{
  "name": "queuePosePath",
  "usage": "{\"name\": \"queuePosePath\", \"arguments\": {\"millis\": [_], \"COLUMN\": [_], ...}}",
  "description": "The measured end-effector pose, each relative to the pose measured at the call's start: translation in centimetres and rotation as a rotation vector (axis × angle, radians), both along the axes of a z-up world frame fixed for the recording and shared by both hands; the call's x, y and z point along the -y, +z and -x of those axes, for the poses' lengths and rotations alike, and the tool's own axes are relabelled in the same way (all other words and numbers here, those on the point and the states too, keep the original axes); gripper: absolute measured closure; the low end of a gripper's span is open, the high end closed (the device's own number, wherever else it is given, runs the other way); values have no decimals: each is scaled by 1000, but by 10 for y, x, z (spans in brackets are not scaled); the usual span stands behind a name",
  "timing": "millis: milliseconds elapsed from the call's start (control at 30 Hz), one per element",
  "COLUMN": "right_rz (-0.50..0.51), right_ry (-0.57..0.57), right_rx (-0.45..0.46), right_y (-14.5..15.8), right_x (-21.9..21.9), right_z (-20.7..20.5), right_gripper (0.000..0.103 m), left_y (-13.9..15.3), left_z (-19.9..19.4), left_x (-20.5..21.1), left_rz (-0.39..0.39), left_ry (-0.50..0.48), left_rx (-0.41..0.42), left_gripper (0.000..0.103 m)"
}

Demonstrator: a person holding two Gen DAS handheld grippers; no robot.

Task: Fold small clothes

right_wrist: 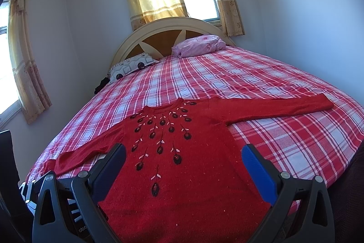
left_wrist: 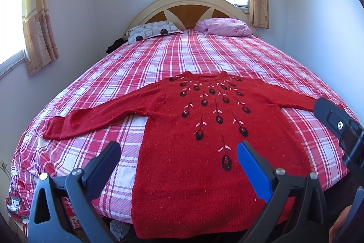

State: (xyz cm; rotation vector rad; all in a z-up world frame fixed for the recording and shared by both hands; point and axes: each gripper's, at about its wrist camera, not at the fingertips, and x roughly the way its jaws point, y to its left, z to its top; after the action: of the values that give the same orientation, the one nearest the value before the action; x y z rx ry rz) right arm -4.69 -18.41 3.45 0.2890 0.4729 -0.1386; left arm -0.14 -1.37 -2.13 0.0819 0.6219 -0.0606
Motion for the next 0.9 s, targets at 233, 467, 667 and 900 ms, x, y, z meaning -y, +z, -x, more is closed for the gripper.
{"name": "queuePosePath", "arguments": {"millis": [233,467,667,900], "right_rz": [-18,-81,-109,-112], "right_ry": [3,-111,-315,-581], "right_rx": [-31,-66,-66,-168], "right_y": [-9,-30,-46,-62], "right_x": [7,57,152,317], "right_z": [-9,-25,-32,-43], "right_gripper": [1,1,1,9], "left_y": [-2,-18,-32,-35], "left_z": [-6,-29,-66,-100], "left_x": [-2,-7,-11,-3], "left_rz": [-2,13,40,1], "left_ry": [-18,-44,-54,-57], "left_rx": [-20,-62,-127,-113], "left_gripper": [0,0,0,0]}}
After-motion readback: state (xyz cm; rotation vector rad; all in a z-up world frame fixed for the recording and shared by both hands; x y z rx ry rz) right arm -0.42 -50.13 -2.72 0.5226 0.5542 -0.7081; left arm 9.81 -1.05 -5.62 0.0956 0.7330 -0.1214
